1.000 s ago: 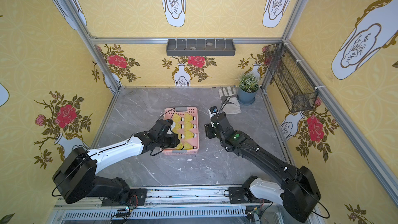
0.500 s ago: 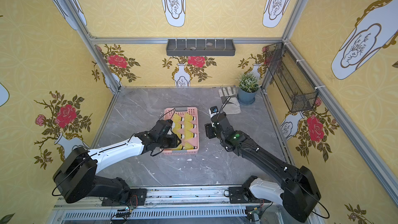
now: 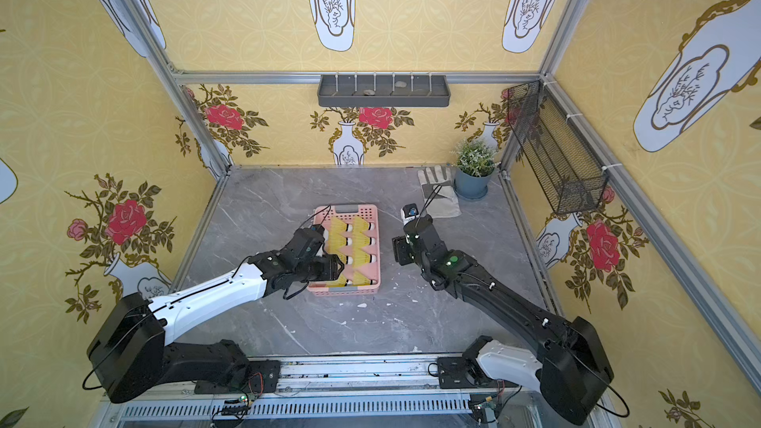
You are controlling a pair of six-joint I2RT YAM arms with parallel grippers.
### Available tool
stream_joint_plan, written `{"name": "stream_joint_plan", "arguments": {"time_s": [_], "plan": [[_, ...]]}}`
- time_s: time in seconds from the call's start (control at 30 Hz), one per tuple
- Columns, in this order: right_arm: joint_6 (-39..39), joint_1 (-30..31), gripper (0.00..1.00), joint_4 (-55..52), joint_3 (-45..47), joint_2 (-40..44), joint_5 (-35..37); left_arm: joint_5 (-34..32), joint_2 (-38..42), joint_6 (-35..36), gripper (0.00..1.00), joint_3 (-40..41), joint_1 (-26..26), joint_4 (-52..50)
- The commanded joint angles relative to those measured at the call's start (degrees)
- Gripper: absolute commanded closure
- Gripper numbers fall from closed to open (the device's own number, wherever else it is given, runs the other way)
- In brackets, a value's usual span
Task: Put the shuttlecocks into the storage box
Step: Place the shuttlecock in the storage box.
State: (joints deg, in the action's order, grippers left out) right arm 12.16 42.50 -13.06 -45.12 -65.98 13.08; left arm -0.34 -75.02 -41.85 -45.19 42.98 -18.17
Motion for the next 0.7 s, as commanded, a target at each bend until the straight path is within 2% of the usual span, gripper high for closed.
{"name": "stream_joint_plan", "arguments": {"time_s": [0.0, 0.1, 0.37, 0.53, 0.67], "plan": [[1.2, -0.2, 0.32, 3.6, 0.6, 0.1, 3.4, -5.4, 2.3, 1.9, 0.36, 0.5, 0.0, -1.7], [2.5, -0.6, 0.31, 5.0, 1.7, 0.1, 6.7, -11.5, 5.4, 2.3, 0.32, 1.3, 0.0, -2.7], [6.2, -4.6, 0.28, 9.0, 4.6, 0.0, 16.7, -33.2, 12.7, 9.1, 0.20, 5.0, -0.1, -1.0], [6.8, -8.2, 0.24, 13.8, 7.4, 0.5, 18.8, -44.8, 16.8, 16.4, 0.15, 8.1, -0.3, 6.0], [6.0, -11.1, 0.20, 16.9, 9.0, 0.3, 20.1, -48.1, 20.6, 24.0, 0.13, 11.9, -1.9, 14.3]]}}
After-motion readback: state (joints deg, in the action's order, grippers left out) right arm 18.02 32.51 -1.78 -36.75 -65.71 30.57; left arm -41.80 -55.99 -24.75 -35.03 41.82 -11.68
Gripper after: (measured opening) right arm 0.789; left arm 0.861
